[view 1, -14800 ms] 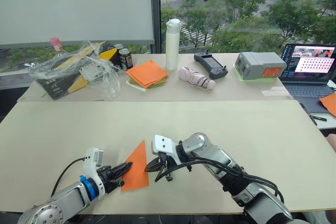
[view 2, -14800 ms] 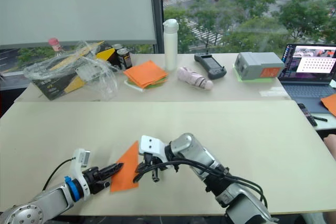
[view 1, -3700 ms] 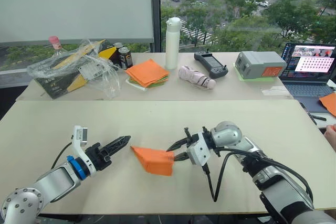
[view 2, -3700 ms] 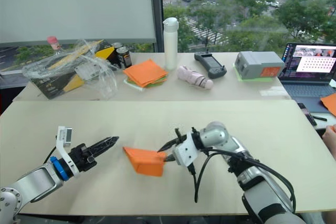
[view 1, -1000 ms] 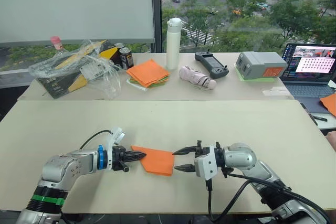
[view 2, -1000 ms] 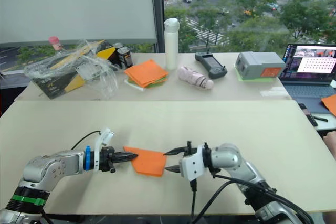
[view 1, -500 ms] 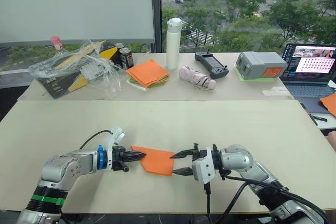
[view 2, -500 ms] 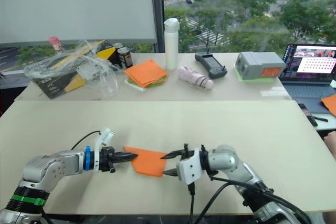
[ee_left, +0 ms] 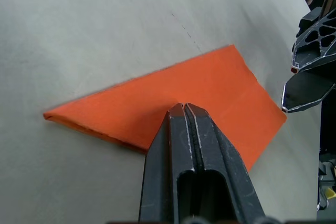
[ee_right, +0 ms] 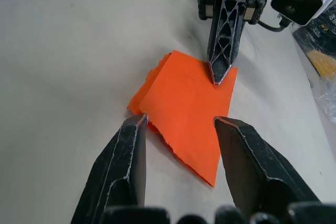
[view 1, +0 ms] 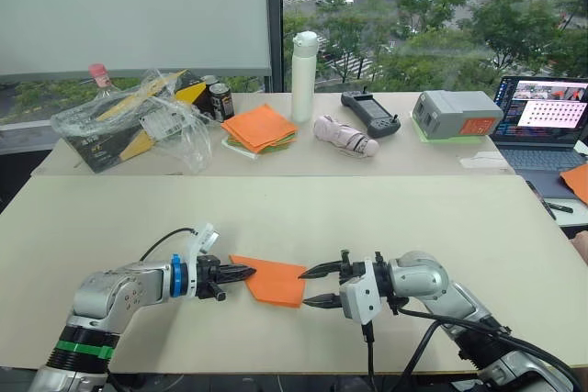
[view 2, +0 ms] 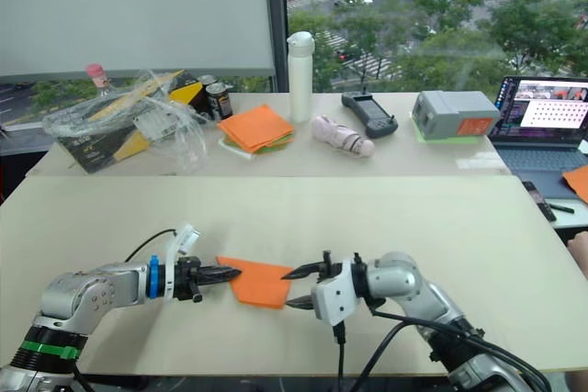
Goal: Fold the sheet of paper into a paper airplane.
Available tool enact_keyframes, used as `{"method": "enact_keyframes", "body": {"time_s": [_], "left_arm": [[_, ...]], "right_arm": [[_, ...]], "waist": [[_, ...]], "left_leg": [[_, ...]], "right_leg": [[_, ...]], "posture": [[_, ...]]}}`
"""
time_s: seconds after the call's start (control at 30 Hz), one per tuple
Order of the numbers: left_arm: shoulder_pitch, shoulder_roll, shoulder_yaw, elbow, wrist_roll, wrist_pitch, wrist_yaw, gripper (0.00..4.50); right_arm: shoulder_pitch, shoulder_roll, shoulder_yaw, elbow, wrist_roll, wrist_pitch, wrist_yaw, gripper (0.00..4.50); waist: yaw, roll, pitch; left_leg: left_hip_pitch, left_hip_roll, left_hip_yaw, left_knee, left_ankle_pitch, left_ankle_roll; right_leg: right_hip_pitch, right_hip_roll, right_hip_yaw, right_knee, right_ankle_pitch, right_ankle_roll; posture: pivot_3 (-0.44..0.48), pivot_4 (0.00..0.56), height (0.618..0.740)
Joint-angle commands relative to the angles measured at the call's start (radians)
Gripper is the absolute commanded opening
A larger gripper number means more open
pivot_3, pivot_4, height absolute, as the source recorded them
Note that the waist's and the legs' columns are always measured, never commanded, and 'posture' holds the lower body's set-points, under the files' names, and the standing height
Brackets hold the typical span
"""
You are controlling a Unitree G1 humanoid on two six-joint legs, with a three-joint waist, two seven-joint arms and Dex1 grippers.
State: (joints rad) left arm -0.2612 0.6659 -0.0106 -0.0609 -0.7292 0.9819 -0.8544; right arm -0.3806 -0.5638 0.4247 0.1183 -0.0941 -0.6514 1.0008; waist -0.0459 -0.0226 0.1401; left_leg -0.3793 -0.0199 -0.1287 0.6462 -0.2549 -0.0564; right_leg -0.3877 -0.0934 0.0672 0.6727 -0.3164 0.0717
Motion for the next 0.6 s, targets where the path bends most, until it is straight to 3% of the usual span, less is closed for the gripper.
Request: {"method": "enact_keyframes", "body": {"time_s": [0.03, 0.6], "left_arm": [[-0.005, -0.002, 0.005, -0.013, 0.011, 0.001, -0.004, 0.03], [0.005, 0.004, 0.021, -0.025, 0.004, 0.011, -0.006, 0.03]], "right_arm": [[-0.012, 0.016, 0.005, -0.020, 0.010, -0.010, -0.010, 2.27], [-0.002, -0.011, 0.006, -0.027, 0.033, -0.014, 0.024, 2.27]], "waist": [[0.000, 0.000, 0.000], [0.000, 0.000, 0.000]], "left_leg": [[0.000, 0.000, 0.000, 0.000, 0.000, 0.000], [0.000, 0.000, 0.000, 0.000, 0.000, 0.000]], "right_leg": [[0.000, 0.000, 0.000, 0.000, 0.000, 0.000], [0.000, 0.000, 0.000, 0.000, 0.000, 0.000]], "posture": [[0.000, 0.150, 0.740], [0.000, 0.150, 0.740]]}}
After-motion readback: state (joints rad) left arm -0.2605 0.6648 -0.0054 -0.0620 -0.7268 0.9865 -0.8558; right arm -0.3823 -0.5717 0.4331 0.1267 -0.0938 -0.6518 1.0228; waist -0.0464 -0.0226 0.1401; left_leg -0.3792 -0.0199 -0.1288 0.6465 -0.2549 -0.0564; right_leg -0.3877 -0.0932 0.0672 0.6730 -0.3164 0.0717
